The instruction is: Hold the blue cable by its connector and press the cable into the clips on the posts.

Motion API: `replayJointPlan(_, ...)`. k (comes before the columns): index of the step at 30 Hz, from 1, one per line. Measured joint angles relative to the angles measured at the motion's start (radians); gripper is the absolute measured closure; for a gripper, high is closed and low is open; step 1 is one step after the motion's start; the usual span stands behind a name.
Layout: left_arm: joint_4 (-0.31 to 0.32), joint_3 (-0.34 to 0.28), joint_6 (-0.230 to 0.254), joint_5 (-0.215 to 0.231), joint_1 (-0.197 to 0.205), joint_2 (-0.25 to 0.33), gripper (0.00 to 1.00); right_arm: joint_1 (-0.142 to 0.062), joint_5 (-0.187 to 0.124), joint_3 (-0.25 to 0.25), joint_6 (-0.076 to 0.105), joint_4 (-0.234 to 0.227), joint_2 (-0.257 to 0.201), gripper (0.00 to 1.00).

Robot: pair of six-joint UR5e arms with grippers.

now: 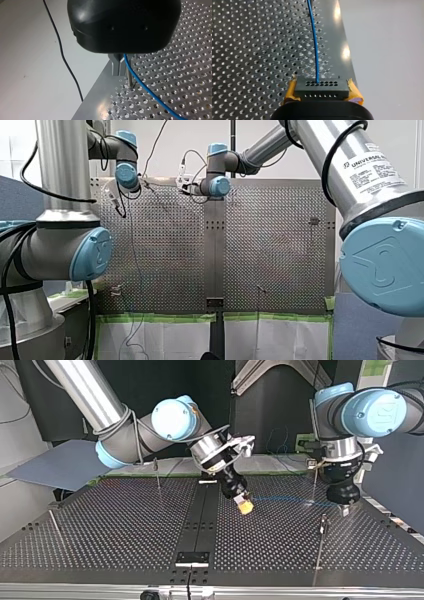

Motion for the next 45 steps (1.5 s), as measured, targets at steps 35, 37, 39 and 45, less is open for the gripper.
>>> replayJointPlan(35,0.015,0.063,-0.04,0.092,0.064,-0.075,1.0,-0.003,-0.001,-0.052,0.016,0.014,0.025,1.0)
replayJointPlan(37,0.021,0.065,-0.042,0.097,0.067,-0.082,1.0,-0.005,-0.001,-0.052,0.016,0.014,0.025,1.0)
replayJointPlan(39,0.031,0.069,-0.046,0.101,0.072,-0.087,1.0,-0.007,-0.001,-0.052,0.016,0.014,0.025,1.0)
replayJointPlan(45,0.04,0.086,-0.054,0.112,0.081,-0.09,1.0,-0.012,-0.001,-0.052,0.016,0.014,0.025,1.0)
